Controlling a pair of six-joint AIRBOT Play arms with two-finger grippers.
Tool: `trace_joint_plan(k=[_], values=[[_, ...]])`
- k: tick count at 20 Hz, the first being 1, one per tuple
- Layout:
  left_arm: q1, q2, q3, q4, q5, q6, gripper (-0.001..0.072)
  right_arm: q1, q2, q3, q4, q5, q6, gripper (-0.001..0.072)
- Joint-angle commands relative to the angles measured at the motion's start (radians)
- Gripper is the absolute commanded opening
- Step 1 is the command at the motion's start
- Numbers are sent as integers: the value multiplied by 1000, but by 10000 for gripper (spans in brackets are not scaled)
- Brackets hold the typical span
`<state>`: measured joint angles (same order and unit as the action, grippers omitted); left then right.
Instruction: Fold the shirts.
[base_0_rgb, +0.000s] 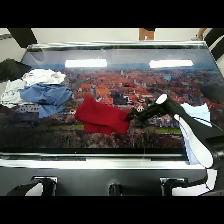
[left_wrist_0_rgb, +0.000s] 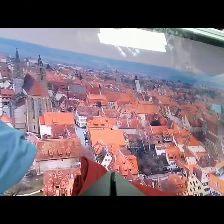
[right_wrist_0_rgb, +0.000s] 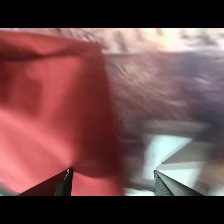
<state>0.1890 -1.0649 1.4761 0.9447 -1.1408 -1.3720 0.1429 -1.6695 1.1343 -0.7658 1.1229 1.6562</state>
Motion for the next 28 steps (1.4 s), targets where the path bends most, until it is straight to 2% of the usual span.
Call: trace_joint_plan(k=[1,2,3,7,8,10,13,20,25,28], values=[[1,0,-2,1,-1,4,32,43,-37,-59,193,-138,-89,526],[1,0,-2,1,0,4,33,42,-38,-58,210,-133,-111,403],[1,0,-2,2,0,4,33,34,-29,-52,224,-116,-146,56],[1,0,-2,2,0,15,32,-82,109,58,216,9,-173,43],[1,0,-2,2,0,15,33,-142,148,110,185,38,-134,43],[1,0,-2,2,0,15,32,-290,212,238,33,108,-18,43],[1,0,-2,2,0,15,32,-512,243,414,-163,209,70,43],[1,0,-2,2,0,15,32,-833,254,496,-163,362,146,44],[1,2,-2,1,-1,24,33,-994,320,496,-164,306,241,44],[1,2,-2,-2,-1,30,32,-1064,346,496,-268,424,288,44]])
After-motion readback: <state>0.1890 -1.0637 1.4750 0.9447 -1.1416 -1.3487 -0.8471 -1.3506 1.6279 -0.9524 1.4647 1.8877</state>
